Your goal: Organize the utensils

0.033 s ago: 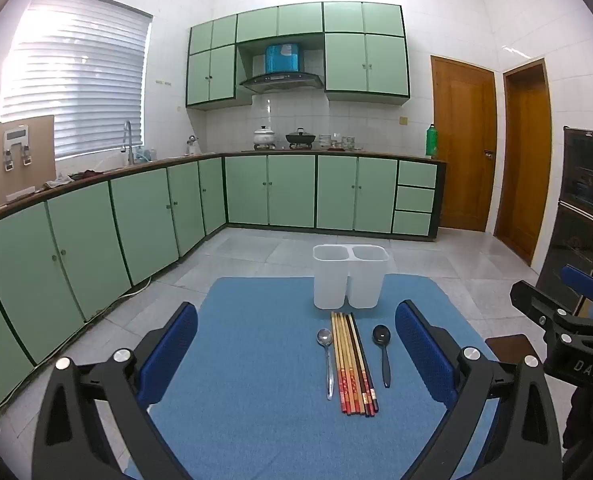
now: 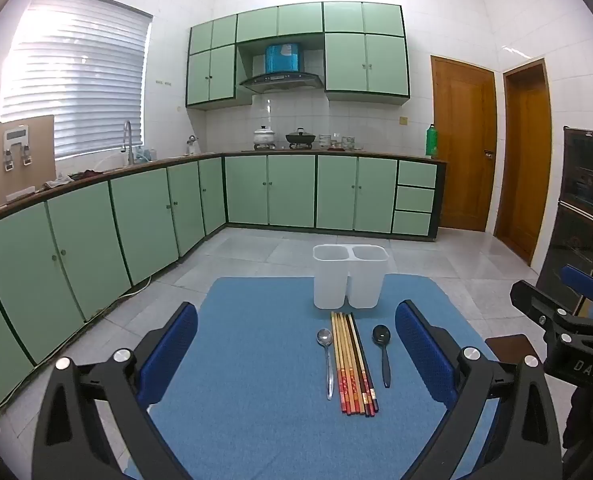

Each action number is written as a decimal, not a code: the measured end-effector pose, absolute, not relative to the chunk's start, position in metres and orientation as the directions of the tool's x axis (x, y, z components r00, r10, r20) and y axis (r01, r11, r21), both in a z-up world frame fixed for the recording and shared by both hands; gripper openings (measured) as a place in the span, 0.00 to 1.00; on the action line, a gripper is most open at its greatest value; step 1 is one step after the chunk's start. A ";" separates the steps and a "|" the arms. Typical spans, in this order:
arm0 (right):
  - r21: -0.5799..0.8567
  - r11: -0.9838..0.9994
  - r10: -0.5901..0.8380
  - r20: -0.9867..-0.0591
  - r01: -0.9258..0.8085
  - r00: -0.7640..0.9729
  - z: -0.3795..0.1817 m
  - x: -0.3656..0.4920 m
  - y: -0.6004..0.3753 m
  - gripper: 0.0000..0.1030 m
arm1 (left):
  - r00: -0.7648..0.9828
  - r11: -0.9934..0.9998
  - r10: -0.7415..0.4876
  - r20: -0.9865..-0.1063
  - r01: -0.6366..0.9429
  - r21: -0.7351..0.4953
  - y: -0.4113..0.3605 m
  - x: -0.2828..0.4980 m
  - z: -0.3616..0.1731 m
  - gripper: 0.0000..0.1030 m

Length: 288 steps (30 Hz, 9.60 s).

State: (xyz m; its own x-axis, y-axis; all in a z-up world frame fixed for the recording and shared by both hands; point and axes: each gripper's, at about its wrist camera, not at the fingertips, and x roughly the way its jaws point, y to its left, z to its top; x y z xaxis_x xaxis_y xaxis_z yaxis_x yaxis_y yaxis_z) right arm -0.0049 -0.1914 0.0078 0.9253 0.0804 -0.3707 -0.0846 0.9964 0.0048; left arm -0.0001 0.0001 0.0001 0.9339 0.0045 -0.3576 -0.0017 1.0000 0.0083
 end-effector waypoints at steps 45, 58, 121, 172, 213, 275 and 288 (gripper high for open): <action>0.016 0.996 0.084 -0.368 -0.084 0.926 0.007 -0.005 -0.192 0.95 | 0.934 1.000 0.003 -0.359 0.001 0.009 0.005 0.000 0.000 0.94; 0.015 0.996 0.084 -0.369 -0.085 0.926 0.005 -0.008 -0.193 0.95 | 0.933 1.000 0.003 -0.360 0.000 0.009 0.008 0.001 0.001 0.94; 0.007 0.998 0.046 -0.734 -0.059 0.678 -0.137 0.207 -0.170 0.85 | 0.731 0.995 0.094 -0.676 -0.053 0.080 0.043 0.195 -0.132 0.94; 0.048 0.998 0.064 -0.824 -0.043 0.562 -0.182 0.238 -0.171 0.34 | 0.577 0.996 -0.010 -0.817 0.077 0.043 -0.003 0.271 -0.205 0.92; 0.091 0.988 0.147 -0.784 -0.122 0.603 -0.157 0.250 -0.172 0.31 | 0.594 0.986 -0.155 -0.789 0.148 -0.083 0.009 0.328 -0.195 0.27; 0.213 0.972 0.179 -0.405 -0.097 0.896 -0.062 0.299 -0.214 0.82 | 0.892 0.969 -0.237 -0.384 0.185 -0.166 0.015 0.339 -0.074 0.65; 0.207 0.977 0.184 -0.670 -0.058 0.719 -0.156 0.146 -0.180 0.87 | 0.728 0.986 -0.164 -0.666 0.144 -0.085 0.024 0.202 -0.172 0.74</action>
